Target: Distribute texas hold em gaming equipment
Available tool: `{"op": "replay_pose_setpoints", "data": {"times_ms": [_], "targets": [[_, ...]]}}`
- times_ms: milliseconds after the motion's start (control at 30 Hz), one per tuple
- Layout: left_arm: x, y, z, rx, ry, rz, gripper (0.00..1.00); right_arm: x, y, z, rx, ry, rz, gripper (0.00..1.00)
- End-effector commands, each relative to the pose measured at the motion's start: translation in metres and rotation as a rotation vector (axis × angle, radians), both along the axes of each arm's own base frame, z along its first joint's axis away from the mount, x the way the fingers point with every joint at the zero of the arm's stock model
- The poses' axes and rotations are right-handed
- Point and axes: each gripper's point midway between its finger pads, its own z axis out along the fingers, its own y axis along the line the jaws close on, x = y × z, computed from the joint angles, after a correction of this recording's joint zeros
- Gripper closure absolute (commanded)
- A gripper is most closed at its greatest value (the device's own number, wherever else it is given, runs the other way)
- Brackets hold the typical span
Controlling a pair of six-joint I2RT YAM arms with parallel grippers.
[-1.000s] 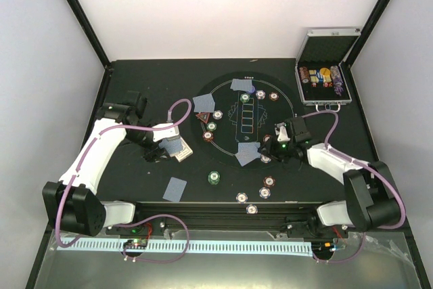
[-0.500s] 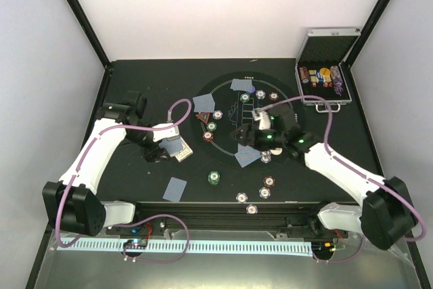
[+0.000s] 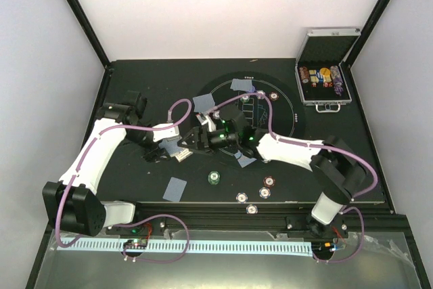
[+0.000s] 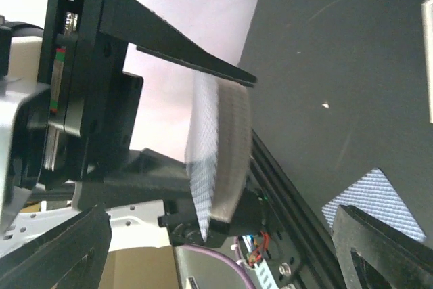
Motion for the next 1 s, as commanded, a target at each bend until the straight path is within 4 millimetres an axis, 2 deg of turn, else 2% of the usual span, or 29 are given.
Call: {"op": "replay_pose_setpoints", "data": {"times_ms": [0,200,400,600,800,967], "targets": [[0.003,-0.005,0.016,-0.035,-0.033,-0.020,0.98,-0.002,0.030,0.020,0.085,-0.009,0.053,0.08],[0.004,-0.004,0.017,-0.032,-0.038,-0.021,0.98,-0.003,0.052,0.005,0.070,0.026,0.085,0.11],[0.003,-0.005,0.018,-0.034,-0.038,-0.019,0.98,0.001,0.057,-0.018,0.052,0.083,0.084,0.19],[0.003,-0.004,0.017,-0.031,-0.037,-0.020,0.98,0.010,0.040,-0.032,0.044,0.113,0.044,0.30],[0.004,-0.005,0.017,-0.035,-0.036,-0.020,0.98,0.017,0.020,-0.036,0.017,0.101,0.007,0.36],[0.004,-0.005,0.017,-0.034,-0.038,-0.020,0.98,0.020,0.013,-0.030,-0.002,0.076,-0.008,0.44]]}}
